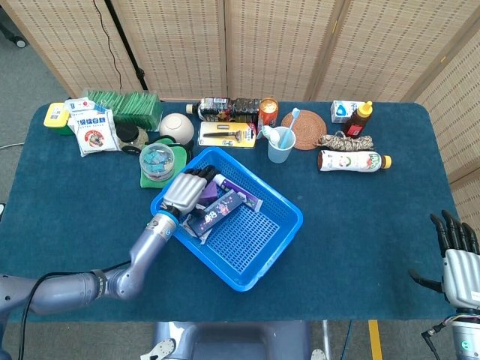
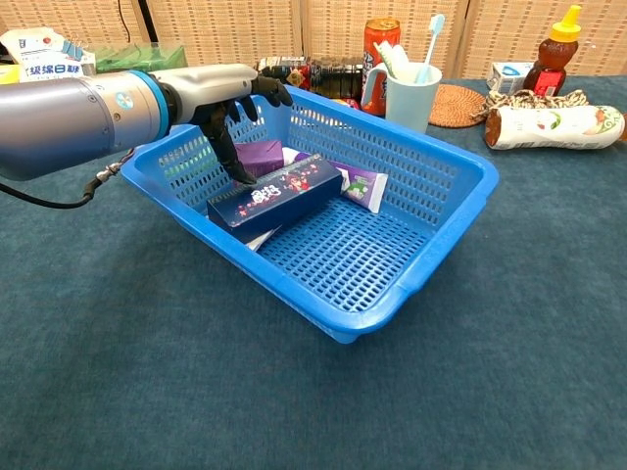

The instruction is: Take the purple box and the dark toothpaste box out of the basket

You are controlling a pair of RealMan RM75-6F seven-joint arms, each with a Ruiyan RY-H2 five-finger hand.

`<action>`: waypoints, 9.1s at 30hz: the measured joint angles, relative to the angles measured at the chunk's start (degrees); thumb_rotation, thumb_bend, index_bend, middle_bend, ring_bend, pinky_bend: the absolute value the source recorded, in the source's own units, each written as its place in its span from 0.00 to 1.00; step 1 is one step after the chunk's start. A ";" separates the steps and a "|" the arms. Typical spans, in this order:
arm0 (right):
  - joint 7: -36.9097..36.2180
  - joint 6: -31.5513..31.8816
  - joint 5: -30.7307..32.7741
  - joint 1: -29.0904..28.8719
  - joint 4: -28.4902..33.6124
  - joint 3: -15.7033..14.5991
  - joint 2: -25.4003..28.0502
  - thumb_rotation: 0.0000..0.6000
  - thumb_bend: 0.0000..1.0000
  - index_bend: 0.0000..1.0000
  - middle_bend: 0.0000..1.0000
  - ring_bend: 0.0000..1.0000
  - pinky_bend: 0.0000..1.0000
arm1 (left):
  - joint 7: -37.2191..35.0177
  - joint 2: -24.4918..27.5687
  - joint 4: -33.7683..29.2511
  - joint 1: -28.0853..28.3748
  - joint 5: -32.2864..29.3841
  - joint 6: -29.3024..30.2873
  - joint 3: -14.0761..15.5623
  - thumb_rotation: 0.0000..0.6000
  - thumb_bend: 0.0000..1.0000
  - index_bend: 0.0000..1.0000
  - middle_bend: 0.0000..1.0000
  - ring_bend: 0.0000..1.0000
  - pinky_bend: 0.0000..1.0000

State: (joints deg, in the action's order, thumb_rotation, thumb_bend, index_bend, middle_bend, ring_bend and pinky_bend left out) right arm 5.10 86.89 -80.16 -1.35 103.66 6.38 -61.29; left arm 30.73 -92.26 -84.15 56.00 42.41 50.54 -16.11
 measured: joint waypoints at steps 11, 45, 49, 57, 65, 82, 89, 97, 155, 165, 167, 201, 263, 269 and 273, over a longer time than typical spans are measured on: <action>0.03 -0.16 0.22 -0.08 0.00 -0.02 -0.05 1.00 0.00 0.00 0.00 0.00 0.00 | 1.05 -1.62 2.70 2.14 -3.28 -0.10 0.63 1.00 0.19 0.18 0.16 0.22 0.22; -0.80 -0.15 1.21 -0.15 -0.23 0.42 0.11 1.00 0.00 0.00 0.00 0.00 0.00 | 3.82 -5.19 5.76 4.18 -6.69 5.45 1.64 1.00 0.53 0.51 0.47 0.50 0.61; -0.84 -0.26 1.28 -0.19 -0.25 0.43 0.10 1.00 0.00 0.00 0.00 0.00 0.00 | 2.91 -4.43 4.55 3.66 -4.78 6.95 1.00 1.00 0.53 0.52 0.47 0.50 0.61; -0.91 -0.16 1.28 -0.15 -0.19 0.44 0.13 1.00 0.00 0.00 0.00 0.00 0.00 | 0.85 -1.82 0.35 2.65 -1.81 8.91 -0.65 1.00 0.53 0.52 0.47 0.50 0.61; -0.80 -0.10 1.22 -0.11 -0.05 0.38 0.16 1.00 0.00 0.00 0.00 0.00 0.00 | -3.37 3.90 -7.84 0.30 3.67 11.83 -2.85 1.00 0.52 0.52 0.47 0.49 0.61; -0.24 0.06 0.39 -0.04 0.59 -0.05 0.13 1.00 0.00 0.00 0.00 0.00 0.00 | -12.26 26.11 -18.43 -17.00 13.12 17.40 4.74 1.00 0.50 0.51 0.47 0.48 0.61; 0.64 -0.06 0.03 -0.21 0.99 -0.26 -0.22 1.00 0.00 0.00 0.00 0.00 0.00 | -20.13 25.82 -10.58 -22.51 16.36 17.53 8.81 1.00 0.50 0.47 0.43 0.40 0.53; 1.36 -0.37 0.19 -0.36 0.97 -0.41 -0.58 1.00 0.00 0.00 0.00 0.00 0.00 | -24.51 19.12 -1.45 -24.59 19.07 15.27 10.38 1.00 0.45 0.15 0.05 0.05 0.22; 7.34 -36.69 3.90 -37.51 3.01 11.31 -2.15 1.00 0.00 0.00 0.04 0.06 0.13 | -24.56 41.52 -26.47 -46.10 30.82 30.28 15.65 1.00 0.26 0.00 0.00 0.00 0.00; 11.24 -41.56 7.01 -44.46 -0.76 9.99 -8.68 1.00 0.00 0.00 0.05 0.06 0.13 | -24.41 41.53 -26.35 -46.16 30.51 29.02 15.00 1.00 0.26 0.00 0.00 0.00 0.00; 12.11 -42.12 6.92 -45.54 -1.86 9.22 -10.03 1.00 0.00 0.00 0.05 0.06 0.12 | -24.37 41.55 -26.37 -46.20 30.43 28.79 14.88 1.00 0.26 0.00 0.00 0.00 0.00; 27.92 -47.32 16.18 -56.76 -13.83 2.63 -22.67 1.00 0.00 0.08 0.07 0.06 0.11 | -24.20 41.98 -26.56 -46.45 30.45 25.98 14.11 1.00 0.27 0.00 0.00 0.00 0.00; 31.36 -33.07 25.09 -62.18 -6.74 3.78 -16.50 1.00 0.00 0.64 0.44 0.35 0.40 | -27.26 43.91 -26.79 -46.14 31.18 22.25 14.19 1.00 0.27 0.00 0.00 0.00 0.00; 29.52 -29.69 25.49 -59.50 -5.48 5.97 -9.71 1.00 0.00 0.64 0.44 0.35 0.40 | -27.11 43.84 -26.72 -45.99 31.08 21.87 14.21 1.00 0.26 0.00 0.00 0.00 0.00; 28.65 -28.38 26.77 -56.88 -7.41 6.09 -5.49 1.00 0.00 0.64 0.44 0.35 0.40 | -27.04 43.87 -26.84 -45.92 31.06 21.69 14.25 1.00 0.27 0.00 0.00 0.00 0.00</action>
State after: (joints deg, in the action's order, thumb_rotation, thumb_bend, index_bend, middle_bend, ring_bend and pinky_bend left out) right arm 33.75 58.51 -53.39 -58.22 96.25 12.48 -66.78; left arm 3.69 -48.39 -110.99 10.08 73.47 72.22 -1.86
